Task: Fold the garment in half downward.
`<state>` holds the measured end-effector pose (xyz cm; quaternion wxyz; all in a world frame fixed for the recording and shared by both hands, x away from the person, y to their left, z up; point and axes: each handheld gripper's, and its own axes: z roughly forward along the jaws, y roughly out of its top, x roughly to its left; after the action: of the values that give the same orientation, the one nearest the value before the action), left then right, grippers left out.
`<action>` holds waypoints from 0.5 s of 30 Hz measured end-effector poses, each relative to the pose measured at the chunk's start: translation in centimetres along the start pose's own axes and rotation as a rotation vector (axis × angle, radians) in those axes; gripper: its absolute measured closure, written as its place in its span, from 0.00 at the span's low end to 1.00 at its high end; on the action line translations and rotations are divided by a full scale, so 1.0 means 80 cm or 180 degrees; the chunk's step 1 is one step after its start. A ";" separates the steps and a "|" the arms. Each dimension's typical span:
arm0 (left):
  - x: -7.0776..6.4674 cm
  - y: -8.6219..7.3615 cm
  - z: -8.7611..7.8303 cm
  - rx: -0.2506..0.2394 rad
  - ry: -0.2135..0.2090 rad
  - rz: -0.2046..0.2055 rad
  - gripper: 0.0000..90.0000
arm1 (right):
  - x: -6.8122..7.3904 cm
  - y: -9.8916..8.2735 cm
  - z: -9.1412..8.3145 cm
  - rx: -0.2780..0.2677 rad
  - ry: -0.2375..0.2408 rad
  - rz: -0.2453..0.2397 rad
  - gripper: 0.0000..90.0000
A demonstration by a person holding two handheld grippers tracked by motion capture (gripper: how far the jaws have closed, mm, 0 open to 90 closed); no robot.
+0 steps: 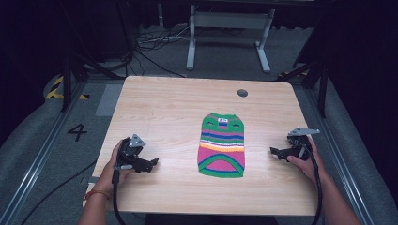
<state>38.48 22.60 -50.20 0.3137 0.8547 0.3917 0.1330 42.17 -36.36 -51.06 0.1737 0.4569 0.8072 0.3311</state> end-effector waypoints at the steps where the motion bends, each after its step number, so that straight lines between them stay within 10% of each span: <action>1: 0.000 0.000 0.000 -0.0001 0.0000 -0.0002 0.00 | 0.000 0.000 0.000 -0.0001 0.0006 -0.0005 0.00; 15: 0.000 -0.001 -0.001 -0.0001 -0.0034 0.0005 0.00 | -0.001 -0.001 -0.002 0.0022 0.0026 -0.0023 0.00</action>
<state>38.37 22.66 -50.20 0.3158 0.8556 0.3894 0.1287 42.03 -36.53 -51.00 0.1699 0.4532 0.8107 0.3295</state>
